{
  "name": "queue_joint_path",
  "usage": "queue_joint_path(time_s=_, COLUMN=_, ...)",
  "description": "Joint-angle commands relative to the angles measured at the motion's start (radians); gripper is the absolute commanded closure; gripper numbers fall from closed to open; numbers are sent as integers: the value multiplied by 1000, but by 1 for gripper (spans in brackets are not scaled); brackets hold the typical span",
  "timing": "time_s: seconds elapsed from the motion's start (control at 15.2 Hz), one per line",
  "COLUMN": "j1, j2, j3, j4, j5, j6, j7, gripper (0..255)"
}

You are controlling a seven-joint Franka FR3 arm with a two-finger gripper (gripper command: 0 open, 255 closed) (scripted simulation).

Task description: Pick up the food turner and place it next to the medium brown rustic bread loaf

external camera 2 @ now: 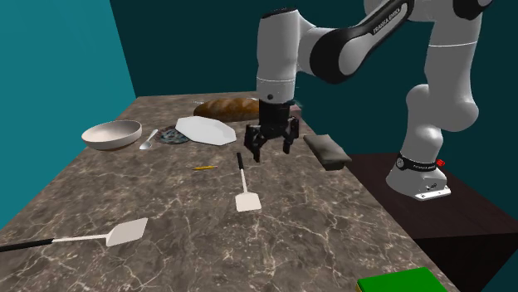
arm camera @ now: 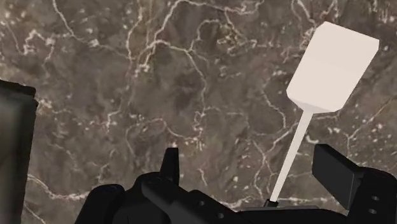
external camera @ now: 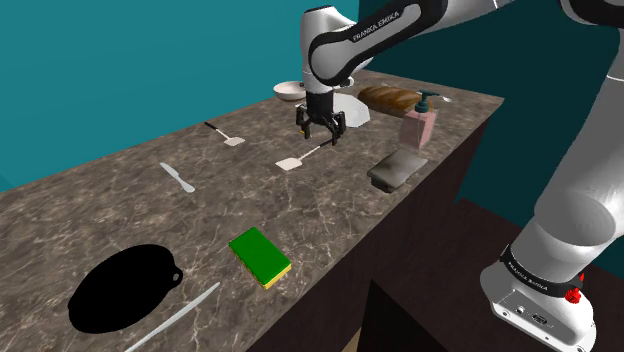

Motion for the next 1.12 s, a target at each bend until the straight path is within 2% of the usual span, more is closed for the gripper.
queue_joint_path(time_s=0.0, j1=15, j2=84, j3=-17, j4=83, j5=-53, j6=-13, j7=116, gripper=0)
queue_joint_path(time_s=0.33, j1=64, j2=273, j3=-86, j4=296, j5=-137, j6=-61, j7=337, gripper=0)
queue_joint_path(time_s=0.79, j1=66, j2=310, j3=-97, j4=254, j5=-155, j6=16, j7=348, gripper=0)
queue_joint_path(time_s=1.06, j1=66, j2=313, j3=-98, j4=251, j5=-156, j6=22, j7=349, gripper=0)
